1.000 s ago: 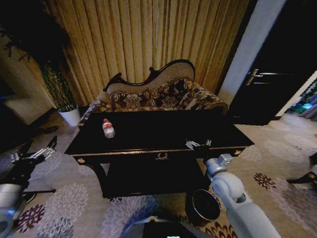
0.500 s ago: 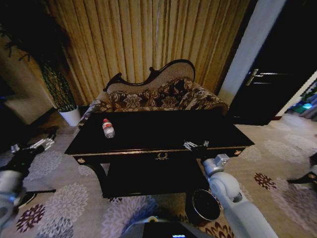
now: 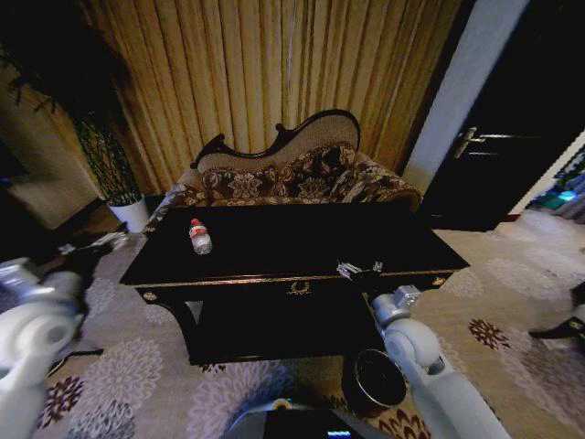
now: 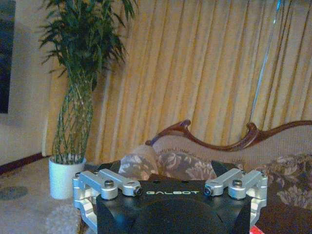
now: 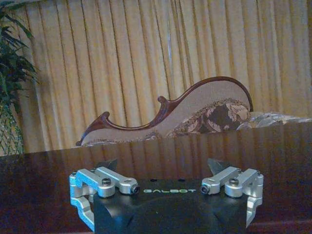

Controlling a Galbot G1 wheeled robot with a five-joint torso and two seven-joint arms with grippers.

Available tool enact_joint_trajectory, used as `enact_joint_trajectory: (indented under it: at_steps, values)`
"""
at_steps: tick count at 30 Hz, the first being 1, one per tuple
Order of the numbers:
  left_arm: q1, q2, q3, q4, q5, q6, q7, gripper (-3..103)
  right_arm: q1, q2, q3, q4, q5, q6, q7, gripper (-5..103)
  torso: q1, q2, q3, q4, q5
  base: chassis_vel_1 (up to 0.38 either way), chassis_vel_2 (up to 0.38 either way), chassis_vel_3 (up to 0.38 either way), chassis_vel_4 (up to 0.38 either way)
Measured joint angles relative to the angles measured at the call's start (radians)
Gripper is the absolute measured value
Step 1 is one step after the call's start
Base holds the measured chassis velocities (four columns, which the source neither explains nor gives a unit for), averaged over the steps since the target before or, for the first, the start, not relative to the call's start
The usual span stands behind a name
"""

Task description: Move to the front of the table and place the trash on the table into the trash bin.

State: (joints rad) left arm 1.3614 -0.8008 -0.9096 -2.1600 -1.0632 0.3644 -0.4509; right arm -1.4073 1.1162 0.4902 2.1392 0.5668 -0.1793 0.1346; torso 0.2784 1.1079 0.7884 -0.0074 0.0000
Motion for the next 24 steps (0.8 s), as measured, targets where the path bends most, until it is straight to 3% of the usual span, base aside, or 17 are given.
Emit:
enact_joint_trajectory:
  at_steps: [2,5,7,8,10,17,24]
  values:
    - [-0.022,0.004,0.025,0.008,0.000,0.003,-0.012,100,-0.002,0.000,0.000,0.000,0.000,0.000,0.000,100,0.000,0.000,0.000,0.0000,-0.0001,0.000,0.000,0.000,0.000]
    - [-0.146,0.016,0.179,0.049,-0.014,0.036,-0.100,100,-0.001,-0.001,0.005,-0.008,0.000,0.000,0.000,100,0.000,0.000,0.000,0.0003,-0.0001,0.000,0.000,0.000,0.000]
    - [-0.163,0.017,0.204,0.055,-0.018,0.042,-0.119,100,0.000,-0.001,0.006,-0.010,0.000,0.000,0.000,100,0.000,0.000,0.000,0.0004,0.0000,0.000,0.000,0.000,0.000]
    - [-0.212,0.019,0.267,0.072,-0.031,0.053,-0.166,100,0.002,-0.001,0.006,-0.017,0.000,0.000,0.001,100,0.000,0.000,0.000,0.0003,-0.0002,0.000,0.000,0.000,0.000]
    - [-0.269,0.024,0.329,0.098,-0.044,0.056,-0.198,100,0.004,-0.001,0.005,-0.024,-0.001,0.000,0.001,100,0.000,0.000,0.000,0.0001,-0.0001,0.000,0.000,0.000,0.000]
    - [-0.412,0.040,0.463,0.151,-0.065,0.056,-0.207,100,0.015,0.004,-0.010,-0.046,-0.005,0.000,0.001,100,0.000,0.000,0.000,0.0002,0.0000,0.000,0.000,0.000,0.000]
    - [-0.511,0.039,0.573,0.158,-0.170,0.067,-0.345,100,0.033,0.015,-0.037,-0.070,-0.011,0.002,0.001,100,0.000,0.000,0.000,0.0003,0.0000,0.000,0.000,0.000,0.000]
